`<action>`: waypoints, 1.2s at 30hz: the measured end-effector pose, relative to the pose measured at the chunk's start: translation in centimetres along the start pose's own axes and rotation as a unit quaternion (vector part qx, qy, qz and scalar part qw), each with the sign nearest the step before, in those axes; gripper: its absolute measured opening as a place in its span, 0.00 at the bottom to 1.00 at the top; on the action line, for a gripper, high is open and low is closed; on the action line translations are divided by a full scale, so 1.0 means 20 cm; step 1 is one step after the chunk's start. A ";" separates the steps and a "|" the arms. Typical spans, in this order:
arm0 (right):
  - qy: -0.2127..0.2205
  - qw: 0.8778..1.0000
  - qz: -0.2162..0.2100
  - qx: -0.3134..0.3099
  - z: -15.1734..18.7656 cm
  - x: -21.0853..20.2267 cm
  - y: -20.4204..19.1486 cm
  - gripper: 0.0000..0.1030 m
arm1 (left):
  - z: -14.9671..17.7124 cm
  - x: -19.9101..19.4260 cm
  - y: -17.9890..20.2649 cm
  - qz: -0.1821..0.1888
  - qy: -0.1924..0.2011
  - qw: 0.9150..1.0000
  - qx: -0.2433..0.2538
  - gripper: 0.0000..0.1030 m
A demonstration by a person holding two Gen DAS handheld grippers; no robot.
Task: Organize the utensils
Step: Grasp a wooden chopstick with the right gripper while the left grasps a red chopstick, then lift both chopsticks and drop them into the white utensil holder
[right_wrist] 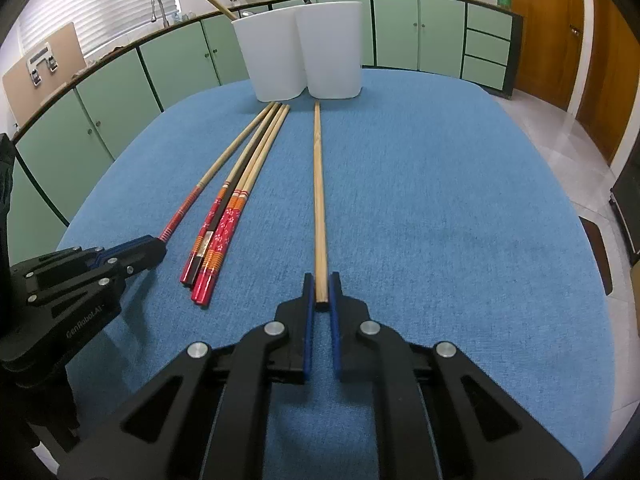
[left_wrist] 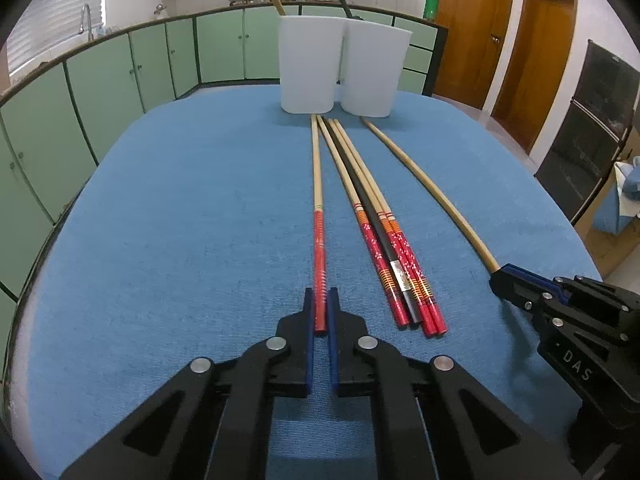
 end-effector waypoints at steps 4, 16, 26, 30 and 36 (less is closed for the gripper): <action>0.007 1.000 -0.001 0.001 0.00 -0.02 0.00 0.06 | -0.01 -0.01 0.00 0.006 0.003 1.000 -0.009 0.05; 0.063 0.998 -0.002 -0.012 -0.15 -0.26 0.00 0.06 | -0.15 -0.32 -0.01 0.002 0.075 0.997 0.001 0.05; 0.122 0.992 -0.016 -0.019 -0.38 -0.50 0.02 0.06 | -0.37 -0.58 -0.01 0.008 0.153 0.988 0.004 0.05; 0.141 0.989 -0.032 -0.020 -0.53 -0.58 0.03 0.06 | -0.49 -0.65 0.00 0.017 0.176 0.984 0.011 0.05; 0.161 0.985 -0.045 -0.040 -0.76 -0.66 0.02 0.06 | -0.67 -0.68 0.01 0.030 0.199 0.979 0.020 0.05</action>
Point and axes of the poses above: each gripper's, at about its wrist camera, not at the fingertips, and x roughly the way its jaws point, y to its right, z to its underside, the point moved 5 cm from there along x, roughly the way its jaws point, and after that the axes turned 2 degrees about y, right-handed, at the moved point
